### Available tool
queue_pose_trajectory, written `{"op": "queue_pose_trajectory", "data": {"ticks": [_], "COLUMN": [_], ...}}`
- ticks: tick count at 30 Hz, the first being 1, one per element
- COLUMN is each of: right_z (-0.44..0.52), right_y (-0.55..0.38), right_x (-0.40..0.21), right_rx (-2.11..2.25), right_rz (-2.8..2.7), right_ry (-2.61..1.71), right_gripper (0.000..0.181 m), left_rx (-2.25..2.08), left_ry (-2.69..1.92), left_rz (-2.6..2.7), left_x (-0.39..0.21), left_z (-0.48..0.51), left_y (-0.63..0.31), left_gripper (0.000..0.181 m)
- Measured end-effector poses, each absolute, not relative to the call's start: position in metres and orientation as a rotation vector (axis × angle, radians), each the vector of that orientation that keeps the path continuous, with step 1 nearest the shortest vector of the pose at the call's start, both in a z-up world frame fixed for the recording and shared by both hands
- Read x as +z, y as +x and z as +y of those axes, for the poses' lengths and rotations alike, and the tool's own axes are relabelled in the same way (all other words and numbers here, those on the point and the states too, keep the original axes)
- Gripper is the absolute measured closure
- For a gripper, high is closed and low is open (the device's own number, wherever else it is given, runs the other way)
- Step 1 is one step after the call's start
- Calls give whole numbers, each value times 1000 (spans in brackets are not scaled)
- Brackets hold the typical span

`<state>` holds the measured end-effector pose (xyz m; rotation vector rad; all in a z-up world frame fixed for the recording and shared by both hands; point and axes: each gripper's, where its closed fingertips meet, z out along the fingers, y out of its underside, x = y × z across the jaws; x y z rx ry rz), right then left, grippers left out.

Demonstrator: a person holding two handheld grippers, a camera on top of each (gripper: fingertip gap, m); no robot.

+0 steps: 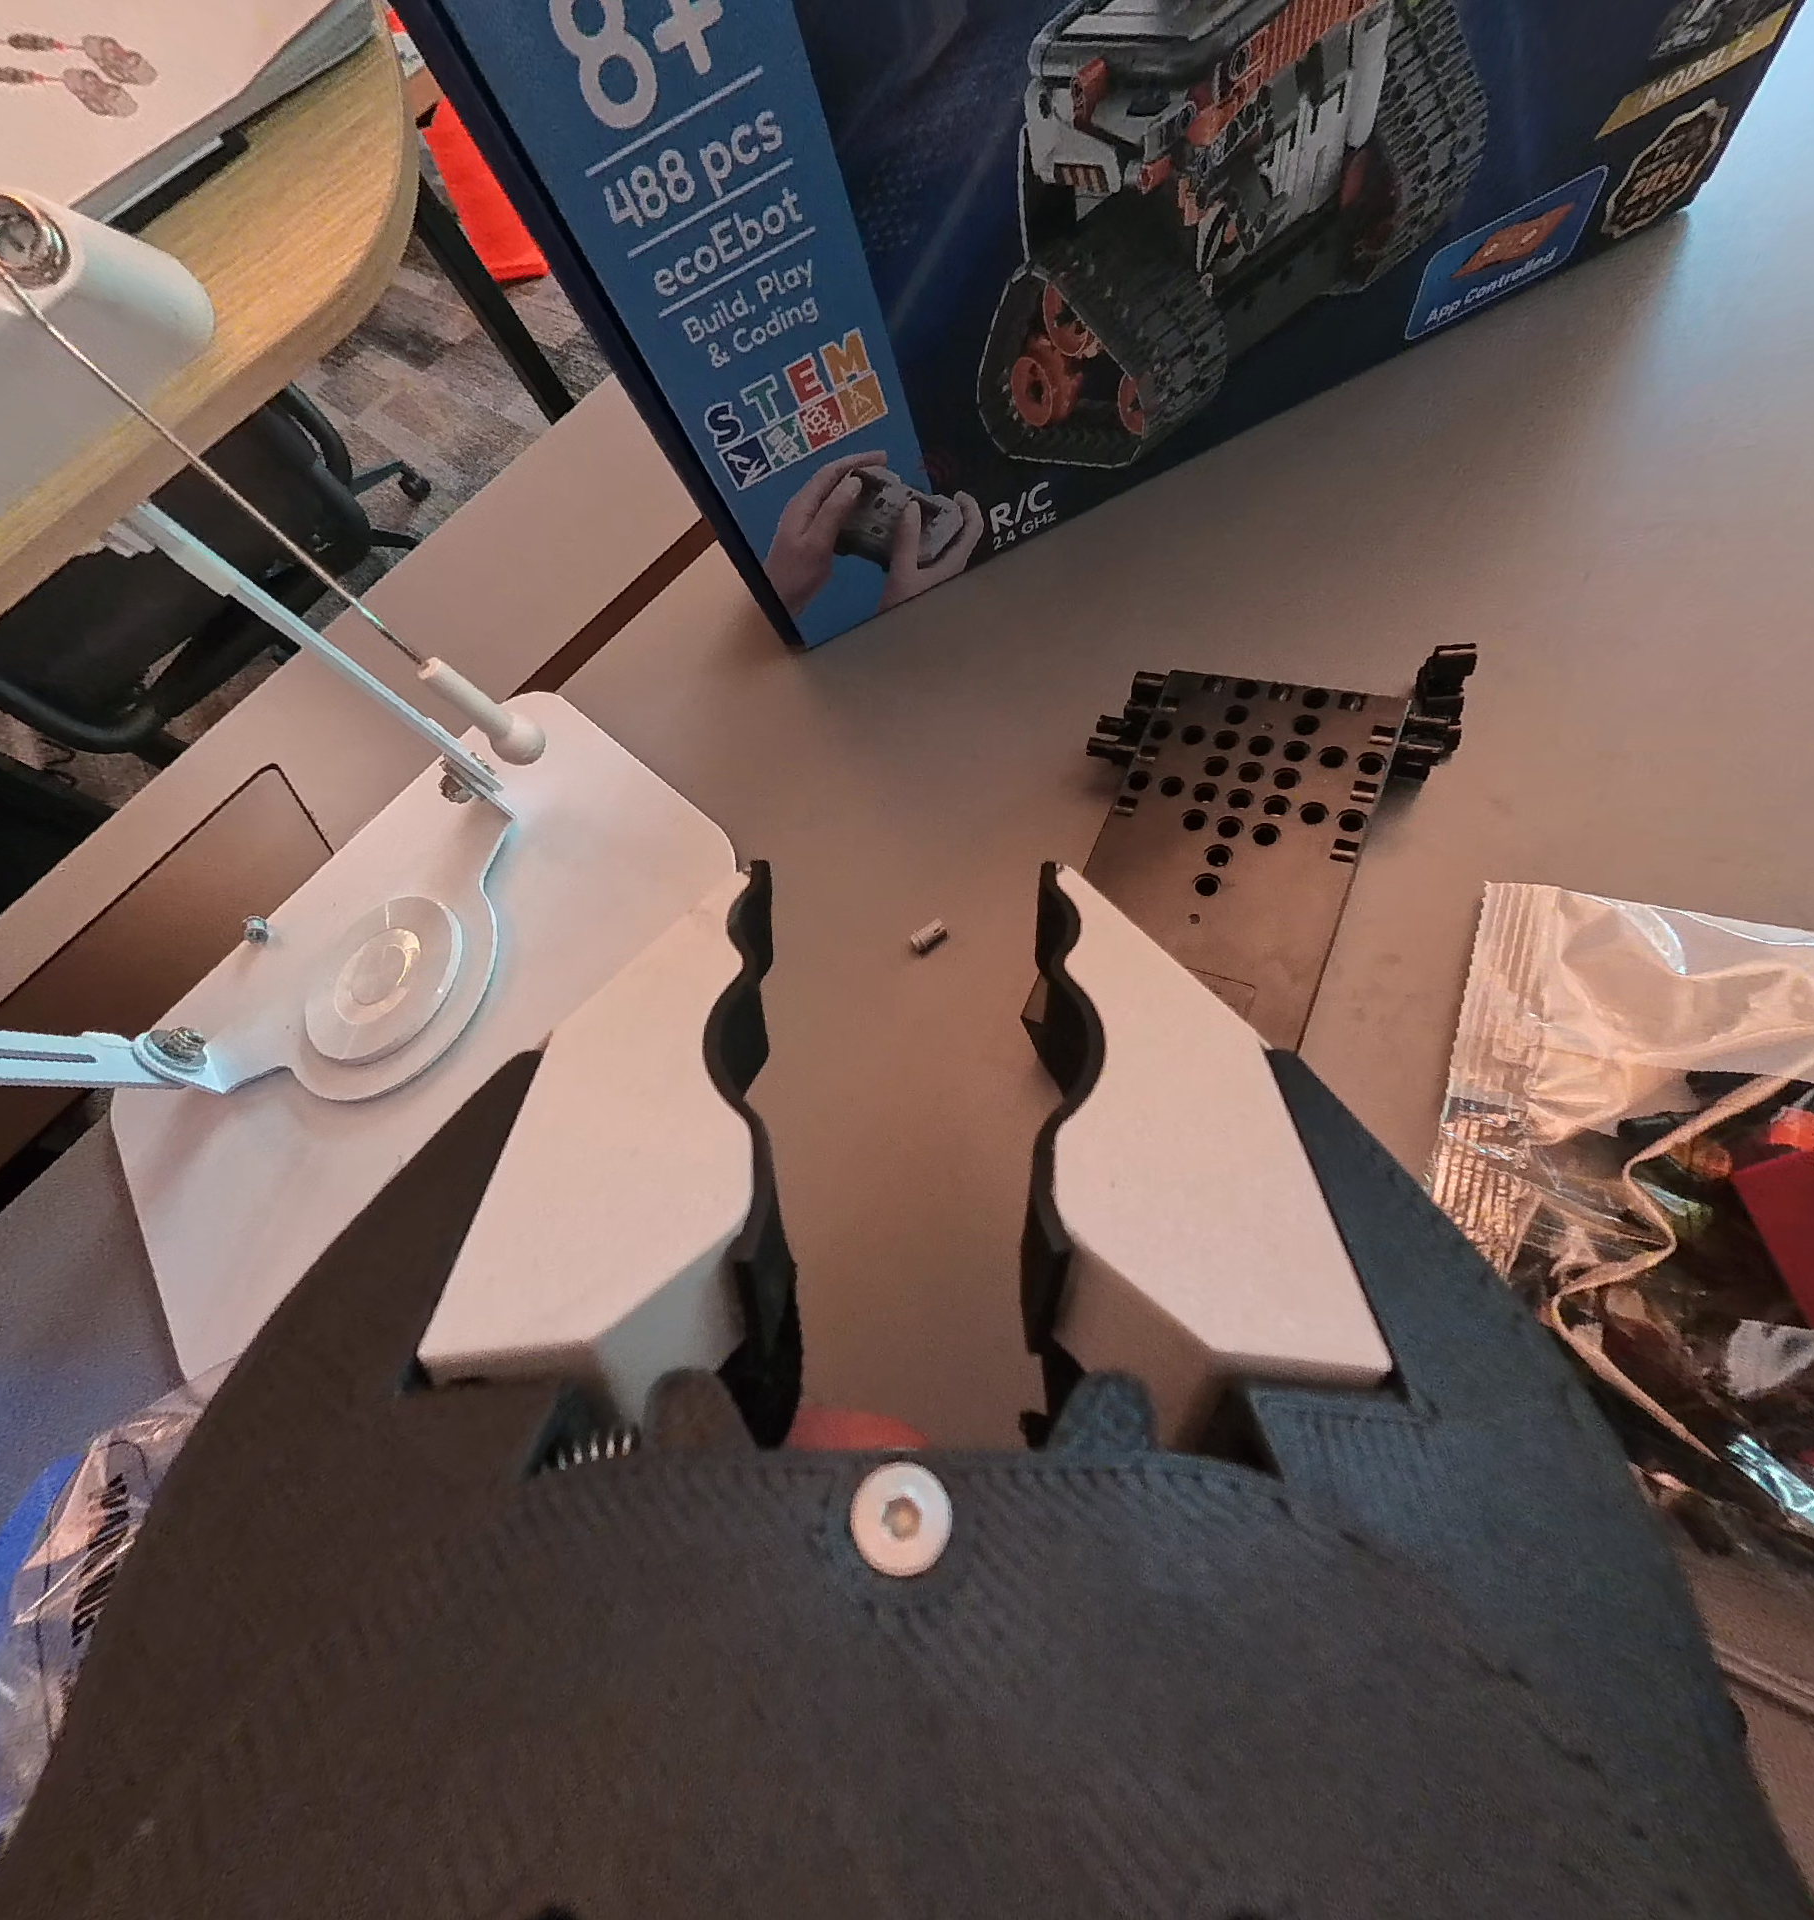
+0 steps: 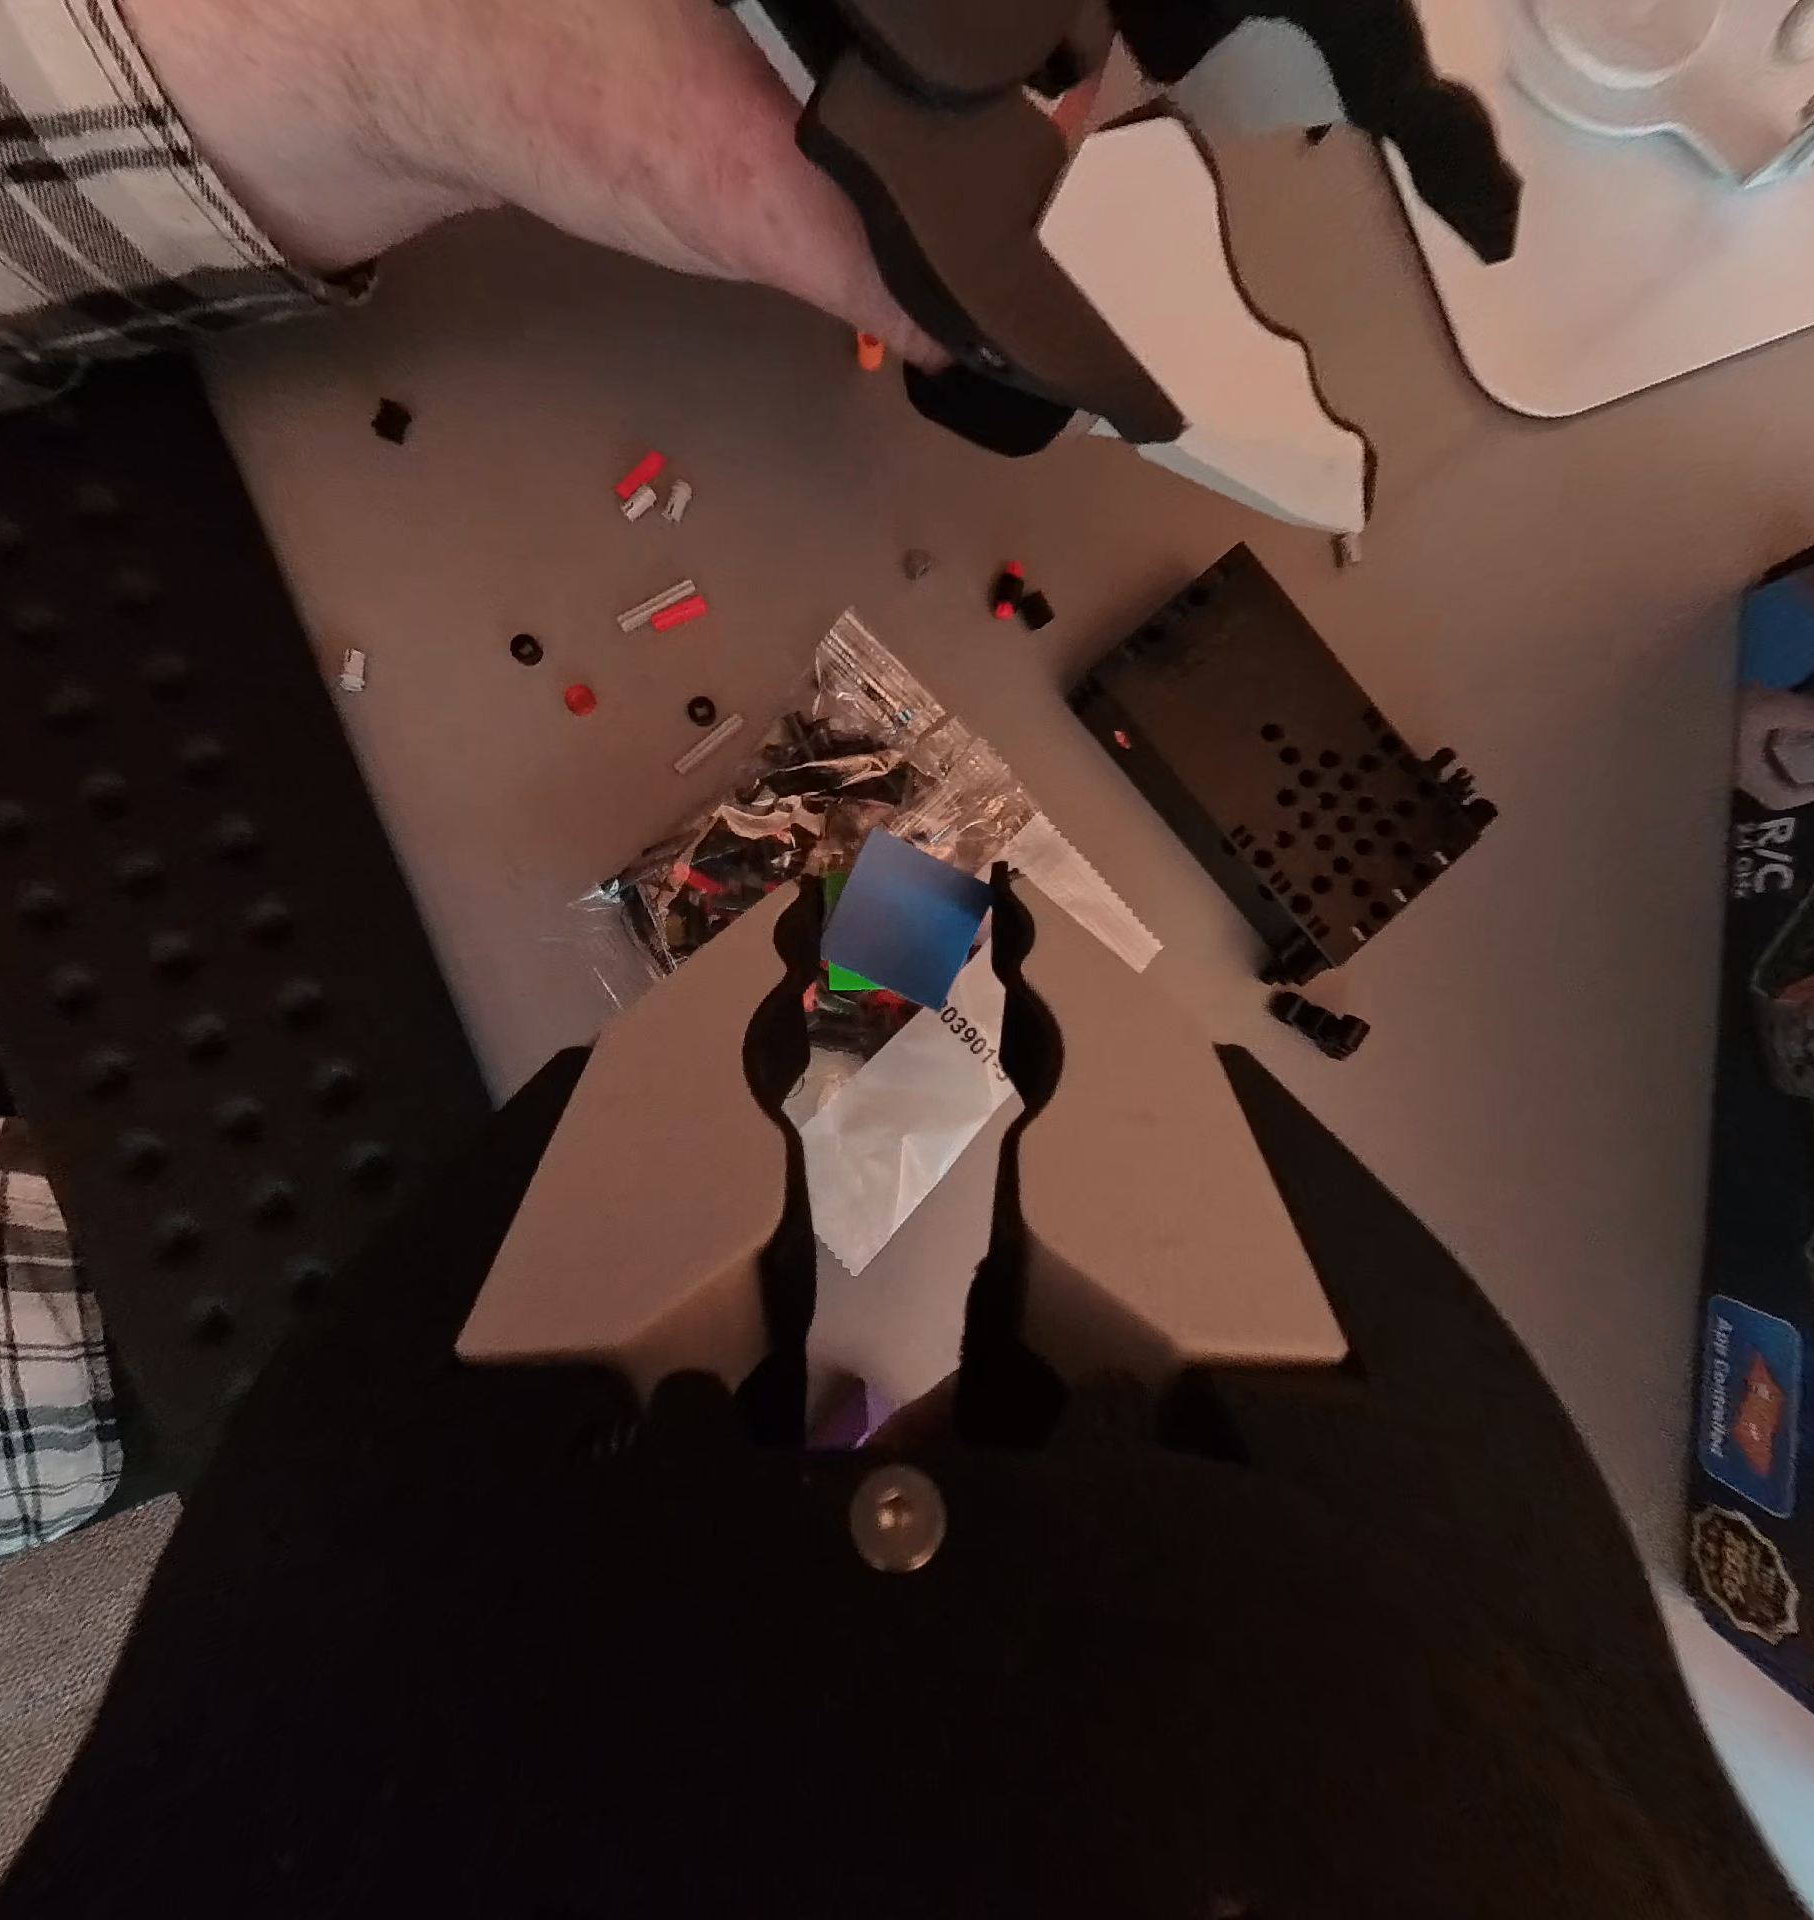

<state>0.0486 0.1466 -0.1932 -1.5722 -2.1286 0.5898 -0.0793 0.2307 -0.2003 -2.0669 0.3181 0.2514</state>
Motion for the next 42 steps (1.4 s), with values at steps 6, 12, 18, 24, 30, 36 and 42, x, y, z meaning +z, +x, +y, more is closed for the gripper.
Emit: {"op": "queue_pose_trajectory", "data": {"ticks": [6, 12, 18, 24, 30, 36, 42], "right_z": [147, 150, 169, 186, 186, 185, 157], "right_y": [49, 51, 82, 156, 190, 169, 103], "right_x": [-202, -196, -176, -221, -260, -233, -158], "right_rx": [571, 588, 543, 370, 288, 401, 596], "right_rz": [-2143, -2114, -1978, -1925, -1907, -1859, -1925], "right_ry": [-1589, -1591, -1620, -1830, -1961, -1874, -1589], "right_gripper": [143, 135, 134, 134, 148, 151, 151], "left_rx": [249, 250, 248, 246, 247, 240, 244], "left_ry": [-2069, -2072, -2072, -2077, -2089, -2086, -2085], "left_rz": [318, 320, 317, 327, 331, 323, 329], "left_x": [-201, -202, -202, -204, -209, -208, -207], "left_z": [231, 231, 231, 233, 233, 233, 233], "left_y": [-79, -79, -79, -76, -75, -76, -76], "left_gripper": [132, 132, 132, 132, 132, 132, 132]}}
